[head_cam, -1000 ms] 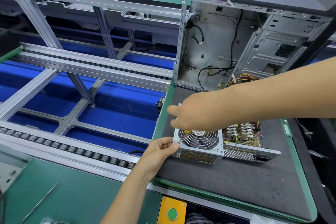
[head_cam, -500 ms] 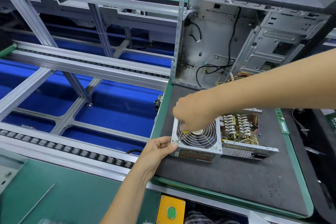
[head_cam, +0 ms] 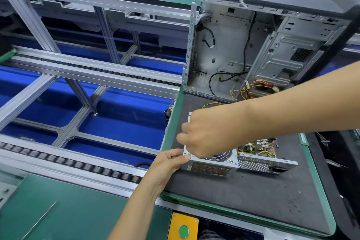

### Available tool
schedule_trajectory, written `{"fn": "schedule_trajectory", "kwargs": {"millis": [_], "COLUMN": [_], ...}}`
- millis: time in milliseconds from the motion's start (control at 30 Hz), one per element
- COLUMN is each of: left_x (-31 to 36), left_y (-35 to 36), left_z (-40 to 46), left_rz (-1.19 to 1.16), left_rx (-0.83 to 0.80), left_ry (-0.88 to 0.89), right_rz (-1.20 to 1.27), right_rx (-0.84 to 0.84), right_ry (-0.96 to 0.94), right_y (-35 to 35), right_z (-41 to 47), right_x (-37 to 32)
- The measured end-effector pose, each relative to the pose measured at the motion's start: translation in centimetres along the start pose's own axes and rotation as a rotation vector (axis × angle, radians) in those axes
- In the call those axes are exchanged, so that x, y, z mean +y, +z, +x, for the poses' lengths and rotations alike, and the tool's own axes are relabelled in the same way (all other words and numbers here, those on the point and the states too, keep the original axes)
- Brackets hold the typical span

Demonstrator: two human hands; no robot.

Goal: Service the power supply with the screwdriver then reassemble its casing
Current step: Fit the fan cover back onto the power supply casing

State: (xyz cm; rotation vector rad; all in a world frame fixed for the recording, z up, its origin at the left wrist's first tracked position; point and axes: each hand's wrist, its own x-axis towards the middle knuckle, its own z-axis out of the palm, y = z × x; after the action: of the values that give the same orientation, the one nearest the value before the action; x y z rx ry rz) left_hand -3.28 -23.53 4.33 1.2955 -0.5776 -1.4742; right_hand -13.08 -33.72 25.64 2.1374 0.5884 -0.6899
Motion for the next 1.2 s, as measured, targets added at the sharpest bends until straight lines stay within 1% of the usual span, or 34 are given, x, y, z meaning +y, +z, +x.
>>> {"fn": "schedule_trajectory", "kwargs": {"millis": [67, 133, 167, 200, 233, 300, 333, 367, 400, 433, 467, 500, 567, 667, 700, 767, 833, 933, 1033, 1067, 1133, 1200], "left_x": [0.1, 0.0, -0.1, -0.2, -0.3, -0.3, -0.3, -0.3, -0.2, -0.1, 0.0, 0.1, 0.3, 0.6, 0.7, 0.8, 0.7, 0.6, 0.1, -0.1, -0.1, -0.1], "left_y": [0.1, 0.0, -0.1, -0.1, -0.2, -0.2, -0.2, -0.2, -0.1, 0.0, 0.1, 0.1, 0.1, 0.2, 0.3, 0.4, 0.4, 0.3, 0.0, -0.2, -0.2, -0.1], "left_z": [-0.1, 0.1, 0.2, 0.3, 0.4, 0.5, 0.4, 0.4, 0.3, 0.3, 0.2, 0.1, 0.1, -0.1, -0.2, -0.3, -0.2, -0.1, 0.2, 0.3, 0.3, 0.3], "left_rz": [-0.004, -0.012, -0.028, -0.041, -0.059, -0.073, -0.072, -0.068, -0.064, -0.054, -0.046, -0.049, -0.061, -0.057, -0.056, -0.051, -0.056, -0.049, -0.048, -0.054, -0.054, -0.038], "left_rx": [-0.006, -0.001, 0.001, 0.007, 0.012, 0.018, 0.032, 0.041, 0.049, 0.057, 0.067, 0.073, 0.053, 0.001, -0.005, 0.008, 0.004, 0.018, 0.033, 0.047, 0.072, 0.087], "left_ry": [0.012, 0.015, 0.009, 0.002, -0.003, -0.018, -0.020, -0.024, -0.030, -0.033, -0.031, -0.029, -0.022, -0.017, -0.013, -0.016, -0.017, -0.025, -0.035, -0.039, -0.049, -0.048], "right_rz": [-0.056, 0.070, 0.180, 0.339, 0.551, 0.965, 1.133, 1.238, 1.265, 1.224, 1.132, 1.008, 0.742, 0.297, 0.178, 0.009, -0.082, -0.003, 0.239, 0.359, 0.658, 1.050], "right_rx": [0.001, -0.004, 0.027, 0.013, -0.035, -0.180, -0.271, -0.347, -0.402, -0.427, -0.421, -0.373, -0.202, 0.085, 0.140, 0.167, 0.158, 0.101, 0.051, 0.009, -0.145, -0.333], "right_ry": [-0.012, -0.003, 0.050, 0.155, 0.270, 0.461, 0.503, 0.500, 0.472, 0.440, 0.405, 0.370, 0.275, 0.045, -0.021, -0.083, -0.096, -0.096, 0.045, 0.114, 0.290, 0.446], "right_y": [0.0, 0.4, 0.5, 0.4, 0.2, 0.2, 0.3, 0.4, 0.5, 0.4, 0.2, 0.0, -0.4, -0.2, -0.1, 0.3, 0.6, 0.6, -0.4, -0.6, -0.7, -0.4], "right_z": [0.0, 0.6, 1.0, 1.3, 1.5, 2.0, 2.2, 2.3, 2.3, 2.3, 2.1, 2.0, 1.5, 0.7, 0.3, -0.4, -0.8, 0.0, 0.9, 1.2, 1.7, 2.2], "right_x": [0.0, -0.5, -0.6, -0.5, -0.1, 0.6, 1.1, 1.4, 1.5, 1.5, 1.4, 1.1, 0.5, 0.4, 0.6, 0.7, 0.7, 0.3, 0.6, 0.7, 1.1, 1.5]}}
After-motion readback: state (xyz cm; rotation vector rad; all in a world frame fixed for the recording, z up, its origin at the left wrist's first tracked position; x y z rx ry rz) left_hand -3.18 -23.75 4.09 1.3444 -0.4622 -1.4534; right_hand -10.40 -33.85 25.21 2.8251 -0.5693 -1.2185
